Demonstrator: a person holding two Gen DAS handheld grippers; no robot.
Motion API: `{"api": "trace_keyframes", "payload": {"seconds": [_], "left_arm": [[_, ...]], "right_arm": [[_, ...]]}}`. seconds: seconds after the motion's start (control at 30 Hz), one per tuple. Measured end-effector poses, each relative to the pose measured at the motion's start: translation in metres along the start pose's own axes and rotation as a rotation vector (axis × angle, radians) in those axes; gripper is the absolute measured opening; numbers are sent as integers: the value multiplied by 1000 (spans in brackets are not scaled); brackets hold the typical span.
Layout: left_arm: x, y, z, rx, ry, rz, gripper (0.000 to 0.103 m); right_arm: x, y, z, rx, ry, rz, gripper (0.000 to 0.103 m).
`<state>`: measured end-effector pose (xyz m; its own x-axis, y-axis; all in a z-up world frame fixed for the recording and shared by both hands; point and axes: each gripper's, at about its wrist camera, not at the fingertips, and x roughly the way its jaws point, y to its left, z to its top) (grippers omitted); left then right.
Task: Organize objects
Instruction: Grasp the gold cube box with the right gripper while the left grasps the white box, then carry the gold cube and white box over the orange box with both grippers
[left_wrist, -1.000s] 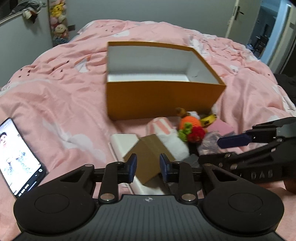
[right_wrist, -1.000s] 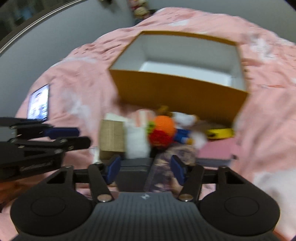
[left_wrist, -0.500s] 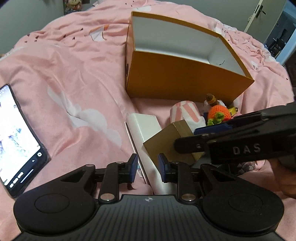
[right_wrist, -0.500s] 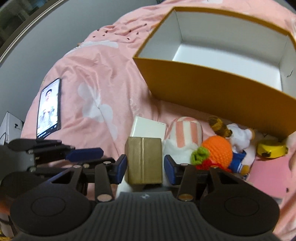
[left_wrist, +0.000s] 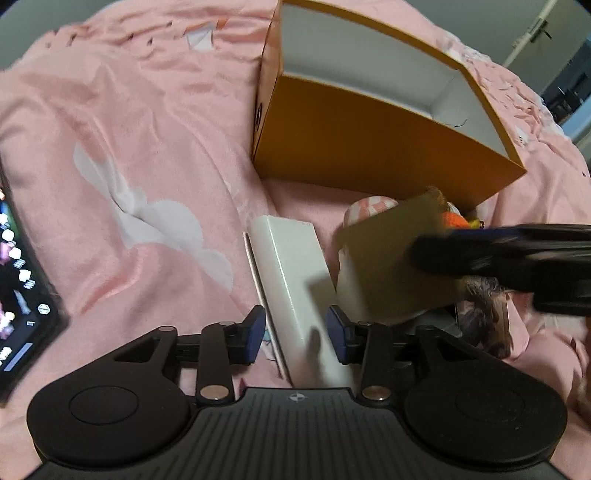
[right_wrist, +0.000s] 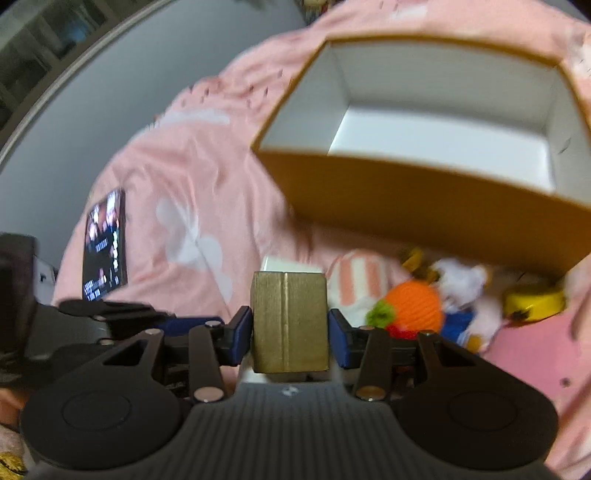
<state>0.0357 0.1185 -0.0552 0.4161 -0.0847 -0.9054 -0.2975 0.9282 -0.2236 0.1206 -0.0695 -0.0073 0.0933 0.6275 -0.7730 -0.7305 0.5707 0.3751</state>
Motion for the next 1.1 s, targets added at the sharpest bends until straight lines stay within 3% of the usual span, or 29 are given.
{"api": "trace_keyframes", "payload": {"seconds": [0.13, 0.47, 0.53, 0.6, 0.73, 0.8, 1.1], "left_arm": [[18, 3, 4, -46, 62, 20, 48], [50, 12, 9, -97, 109, -22, 70], [53, 11, 10, -94, 108, -24, 68], [50, 11, 10, -90, 97, -36, 58], [38, 13, 7, -89, 46, -35, 47], [27, 12, 6, -84, 1, -37, 36], [-39, -8, 12, 8, -238, -1, 33]], "right_arm": [[-17, -8, 0, -13, -50, -59, 46], [-14, -24, -5, 35, -57, -25, 47], [-13, -24, -6, 43, -56, -23, 47], [-12, -24, -6, 49, -58, -22, 47], [-15, -24, -6, 59, -64, -27, 47], [-18, -24, -7, 58, -72, -33, 46], [-49, -20, 1, 23, -156, -64, 46]]}}
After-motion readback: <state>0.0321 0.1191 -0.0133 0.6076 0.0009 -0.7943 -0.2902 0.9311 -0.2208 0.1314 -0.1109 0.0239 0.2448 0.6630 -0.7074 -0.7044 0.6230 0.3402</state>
